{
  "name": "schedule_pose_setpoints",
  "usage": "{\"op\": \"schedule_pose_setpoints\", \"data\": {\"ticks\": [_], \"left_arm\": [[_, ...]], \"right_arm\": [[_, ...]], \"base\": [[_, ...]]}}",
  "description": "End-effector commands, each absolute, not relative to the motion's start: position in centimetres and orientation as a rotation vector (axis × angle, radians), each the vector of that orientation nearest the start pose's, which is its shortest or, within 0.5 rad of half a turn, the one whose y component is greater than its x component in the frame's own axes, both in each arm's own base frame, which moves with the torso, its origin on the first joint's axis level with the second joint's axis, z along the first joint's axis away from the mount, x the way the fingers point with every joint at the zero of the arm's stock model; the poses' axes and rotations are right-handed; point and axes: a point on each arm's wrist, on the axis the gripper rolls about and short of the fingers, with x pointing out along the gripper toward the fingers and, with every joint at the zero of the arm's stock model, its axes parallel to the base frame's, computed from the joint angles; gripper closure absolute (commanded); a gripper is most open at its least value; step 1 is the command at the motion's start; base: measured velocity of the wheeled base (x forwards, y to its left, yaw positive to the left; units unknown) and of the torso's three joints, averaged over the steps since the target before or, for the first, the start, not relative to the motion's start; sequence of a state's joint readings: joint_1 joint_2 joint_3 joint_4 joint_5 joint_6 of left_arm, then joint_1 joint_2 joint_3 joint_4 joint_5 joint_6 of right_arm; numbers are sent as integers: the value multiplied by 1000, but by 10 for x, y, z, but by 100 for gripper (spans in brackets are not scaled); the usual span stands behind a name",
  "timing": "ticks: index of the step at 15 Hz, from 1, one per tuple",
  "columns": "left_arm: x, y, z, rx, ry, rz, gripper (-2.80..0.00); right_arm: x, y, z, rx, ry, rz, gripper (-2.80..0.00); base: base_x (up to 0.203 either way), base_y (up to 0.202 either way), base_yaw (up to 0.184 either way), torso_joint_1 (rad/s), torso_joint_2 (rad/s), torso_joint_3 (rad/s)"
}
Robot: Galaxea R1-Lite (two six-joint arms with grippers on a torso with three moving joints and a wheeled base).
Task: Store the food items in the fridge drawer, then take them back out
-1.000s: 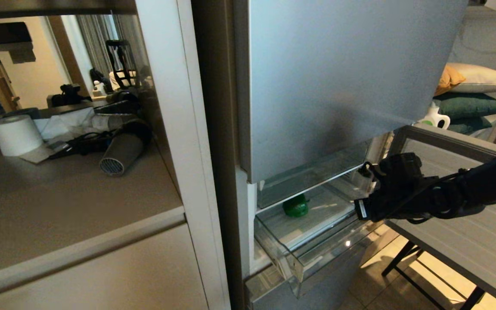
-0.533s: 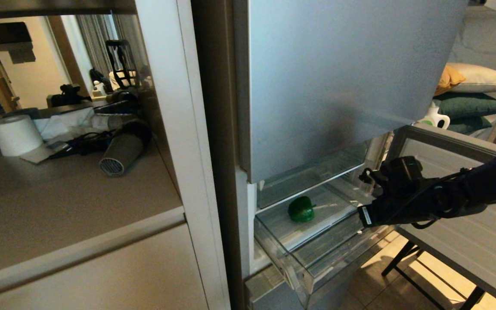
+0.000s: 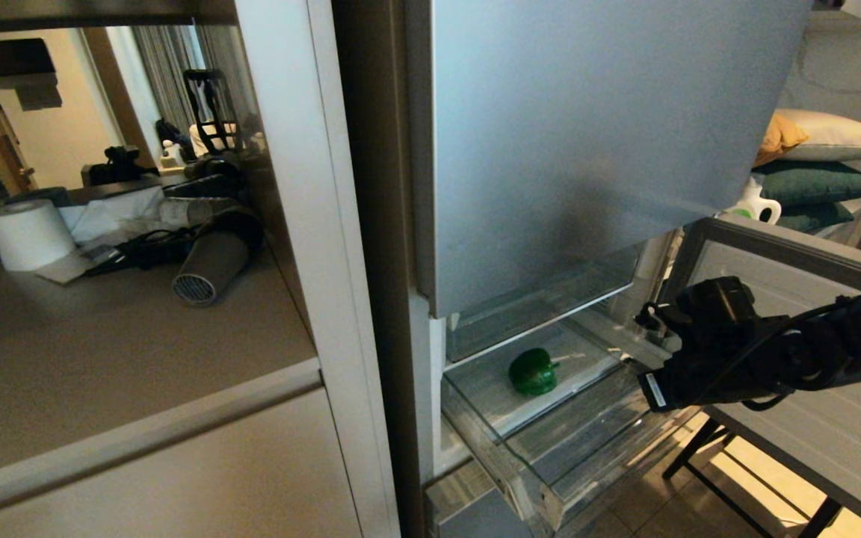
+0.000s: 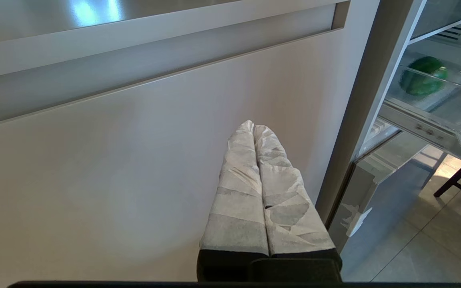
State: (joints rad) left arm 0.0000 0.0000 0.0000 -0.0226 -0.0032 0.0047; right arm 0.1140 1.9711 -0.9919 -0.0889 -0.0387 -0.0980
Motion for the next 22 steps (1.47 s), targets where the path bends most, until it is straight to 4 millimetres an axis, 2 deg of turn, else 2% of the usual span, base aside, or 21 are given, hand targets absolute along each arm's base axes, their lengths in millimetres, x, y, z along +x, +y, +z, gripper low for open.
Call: {"op": "schedule_pose_setpoints", "data": {"ticks": [1, 4, 7, 10, 14, 17, 22], "left_arm": [[-22, 0, 75, 5, -11, -3, 0], [-22, 0, 75, 5, -11, -3, 0], [-22, 0, 75, 5, -11, -3, 0], [-22, 0, 75, 5, -11, -3, 0], [-22, 0, 75, 5, -9, -3, 0], [-22, 0, 75, 5, -11, -3, 0], [-22, 0, 75, 5, -11, -3, 0]], "right_arm": [[333, 37, 98, -165, 875, 110, 0], [326, 37, 107, -165, 854, 110, 0], [333, 38, 116, -151, 813, 116, 0], [346, 39, 106, -149, 832, 122, 0], [350, 34, 95, -142, 864, 114, 0], [343, 30, 96, -150, 873, 113, 0], [320, 27, 102, -166, 906, 116, 0]], "base": [[0, 0, 0, 0, 0, 0], [0, 0, 0, 0, 0, 0], [0, 0, 0, 0, 0, 0], [0, 0, 0, 0, 0, 0], [0, 0, 0, 0, 0, 0], [0, 0, 0, 0, 0, 0], [0, 0, 0, 0, 0, 0]]}}
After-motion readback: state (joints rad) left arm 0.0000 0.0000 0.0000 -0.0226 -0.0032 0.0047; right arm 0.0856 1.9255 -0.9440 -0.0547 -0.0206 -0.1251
